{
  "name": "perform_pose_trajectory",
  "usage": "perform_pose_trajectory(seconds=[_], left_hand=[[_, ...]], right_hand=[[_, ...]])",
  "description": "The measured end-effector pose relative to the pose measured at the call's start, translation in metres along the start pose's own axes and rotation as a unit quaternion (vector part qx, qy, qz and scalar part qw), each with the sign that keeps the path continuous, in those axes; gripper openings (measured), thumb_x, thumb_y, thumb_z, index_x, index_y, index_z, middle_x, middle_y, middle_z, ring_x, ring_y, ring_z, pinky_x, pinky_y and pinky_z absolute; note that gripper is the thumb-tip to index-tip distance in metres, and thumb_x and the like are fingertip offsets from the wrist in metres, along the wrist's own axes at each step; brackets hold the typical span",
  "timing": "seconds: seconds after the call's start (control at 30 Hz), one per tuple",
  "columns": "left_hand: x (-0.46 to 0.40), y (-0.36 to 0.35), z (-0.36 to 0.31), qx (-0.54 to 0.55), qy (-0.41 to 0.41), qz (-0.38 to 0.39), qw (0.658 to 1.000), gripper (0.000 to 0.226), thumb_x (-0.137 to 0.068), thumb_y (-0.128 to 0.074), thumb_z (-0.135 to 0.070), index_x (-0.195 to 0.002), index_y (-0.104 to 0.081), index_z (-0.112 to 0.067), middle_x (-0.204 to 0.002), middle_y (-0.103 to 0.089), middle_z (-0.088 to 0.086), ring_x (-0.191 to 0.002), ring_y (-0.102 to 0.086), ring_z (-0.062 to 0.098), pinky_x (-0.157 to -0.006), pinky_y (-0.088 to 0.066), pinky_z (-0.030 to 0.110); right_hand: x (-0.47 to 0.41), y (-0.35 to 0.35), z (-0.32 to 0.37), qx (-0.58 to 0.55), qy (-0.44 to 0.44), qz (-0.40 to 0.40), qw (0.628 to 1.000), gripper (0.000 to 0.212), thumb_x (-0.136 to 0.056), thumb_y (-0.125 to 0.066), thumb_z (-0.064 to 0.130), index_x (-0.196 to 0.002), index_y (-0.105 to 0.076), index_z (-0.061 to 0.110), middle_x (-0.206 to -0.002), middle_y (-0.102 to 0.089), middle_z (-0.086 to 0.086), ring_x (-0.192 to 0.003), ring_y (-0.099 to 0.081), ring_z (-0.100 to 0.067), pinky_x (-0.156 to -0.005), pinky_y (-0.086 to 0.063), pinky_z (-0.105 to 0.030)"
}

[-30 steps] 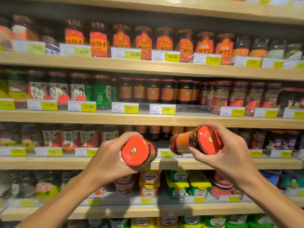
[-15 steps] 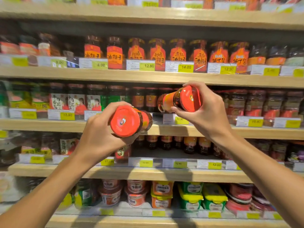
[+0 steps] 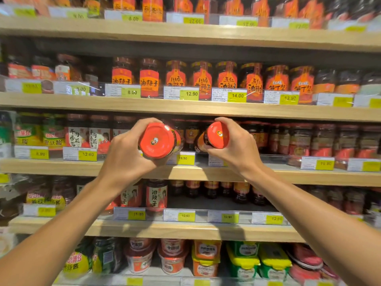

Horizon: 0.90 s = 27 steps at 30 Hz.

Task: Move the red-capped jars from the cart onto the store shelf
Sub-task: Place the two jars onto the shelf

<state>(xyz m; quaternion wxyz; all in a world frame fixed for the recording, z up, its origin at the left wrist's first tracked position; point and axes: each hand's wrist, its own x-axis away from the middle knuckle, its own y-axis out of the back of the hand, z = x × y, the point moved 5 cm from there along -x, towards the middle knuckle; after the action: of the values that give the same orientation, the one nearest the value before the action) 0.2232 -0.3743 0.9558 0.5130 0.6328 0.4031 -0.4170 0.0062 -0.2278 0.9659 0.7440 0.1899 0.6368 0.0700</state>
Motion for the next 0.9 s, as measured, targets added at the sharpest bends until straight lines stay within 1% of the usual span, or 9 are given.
perform_pose_trajectory(seconds=[0.1,0.3,0.4,0.5,0.6,0.7,0.77,0.87,0.9], left_hand=[[-0.004,-0.002,0.004,-0.011,-0.005,0.0,1.0,0.074,-0.063,-0.092,-0.035,-0.127,-0.057,-0.025,-0.11,-0.07,-0.008,-0.094,-0.069,0.016,-0.081,-0.056,0.04],[-0.011,-0.005,0.007,-0.035,-0.012,-0.003,0.999,0.073,-0.063,-0.093,-0.03,-0.126,-0.057,-0.024,-0.109,-0.07,-0.009,-0.092,-0.068,0.015,-0.081,-0.055,0.032],[-0.014,-0.007,0.01,-0.041,-0.015,0.004,0.999,0.074,-0.063,-0.092,-0.032,-0.128,-0.057,-0.023,-0.111,-0.07,-0.008,-0.094,-0.068,0.014,-0.081,-0.054,0.03],[-0.018,-0.007,0.014,-0.044,-0.017,0.008,0.999,0.075,-0.063,-0.093,-0.032,-0.128,-0.056,-0.022,-0.112,-0.069,-0.007,-0.096,-0.068,0.017,-0.082,-0.057,0.037],[-0.021,-0.009,0.016,-0.047,-0.012,0.005,0.999,0.074,-0.063,-0.093,-0.033,-0.127,-0.056,-0.024,-0.11,-0.07,-0.006,-0.094,-0.068,0.019,-0.08,-0.057,0.04],[-0.024,-0.012,0.018,-0.05,-0.005,-0.002,0.999,0.071,-0.062,-0.087,-0.042,-0.125,-0.056,-0.026,-0.107,-0.07,-0.007,-0.092,-0.069,0.021,-0.077,-0.056,0.041],[-0.026,-0.016,0.019,-0.047,-0.002,-0.004,0.999,0.072,-0.062,-0.084,-0.045,-0.125,-0.055,-0.028,-0.105,-0.071,-0.006,-0.09,-0.069,0.022,-0.076,-0.057,0.042],[-0.031,-0.018,0.019,-0.045,0.003,-0.009,0.999,0.077,-0.061,-0.08,-0.053,-0.126,-0.048,-0.028,-0.103,-0.071,-0.004,-0.088,-0.071,0.026,-0.076,-0.058,0.044],[-0.033,-0.018,0.018,-0.043,0.005,-0.013,0.999,0.079,-0.061,-0.08,-0.055,-0.126,-0.046,-0.027,-0.101,-0.071,-0.004,-0.087,-0.071,0.026,-0.075,-0.058,0.044]], right_hand=[[-0.001,-0.012,-0.004,0.003,-0.032,0.001,0.999,0.079,-0.067,-0.084,0.053,-0.132,-0.049,0.025,-0.124,-0.065,0.005,-0.106,-0.065,-0.02,-0.084,-0.054,-0.037],[-0.007,-0.03,-0.016,-0.021,-0.089,-0.009,0.996,0.078,-0.066,-0.085,0.052,-0.125,-0.044,0.023,-0.116,-0.067,0.001,-0.102,-0.066,-0.021,-0.083,-0.056,-0.041],[-0.01,-0.036,-0.025,-0.018,-0.117,-0.016,0.993,0.071,-0.067,-0.083,0.056,-0.118,-0.05,0.019,-0.108,-0.068,-0.002,-0.097,-0.066,-0.023,-0.08,-0.056,-0.042],[-0.016,-0.038,-0.031,-0.008,-0.137,-0.037,0.99,0.066,-0.07,-0.075,0.061,-0.117,-0.06,0.016,-0.102,-0.068,-0.002,-0.094,-0.064,-0.021,-0.08,-0.055,-0.038],[-0.023,-0.037,-0.034,0.002,-0.163,-0.053,0.985,0.055,-0.068,-0.068,0.061,-0.1,-0.07,0.016,-0.082,-0.068,0.001,-0.075,-0.064,-0.018,-0.069,-0.056,-0.036],[-0.03,-0.038,-0.037,0.011,-0.199,-0.032,0.979,0.044,-0.068,-0.074,0.053,-0.079,-0.069,0.011,-0.062,-0.062,0.001,-0.058,-0.059,-0.017,-0.054,-0.049,-0.033],[-0.034,-0.042,-0.038,0.011,-0.227,-0.007,0.974,0.045,-0.071,-0.079,0.049,-0.069,-0.066,0.007,-0.054,-0.057,0.0,-0.052,-0.054,-0.018,-0.05,-0.042,-0.032],[-0.043,-0.05,-0.035,-0.007,-0.25,0.031,0.968,0.049,-0.075,-0.077,0.058,-0.078,-0.066,0.01,-0.056,-0.059,-0.002,-0.055,-0.058,-0.023,-0.051,-0.048,-0.034],[-0.045,-0.052,-0.035,-0.01,-0.258,0.047,0.965,0.051,-0.077,-0.076,0.059,-0.076,-0.061,0.011,-0.057,-0.059,-0.003,-0.057,-0.06,-0.025,-0.053,-0.05,-0.035]])
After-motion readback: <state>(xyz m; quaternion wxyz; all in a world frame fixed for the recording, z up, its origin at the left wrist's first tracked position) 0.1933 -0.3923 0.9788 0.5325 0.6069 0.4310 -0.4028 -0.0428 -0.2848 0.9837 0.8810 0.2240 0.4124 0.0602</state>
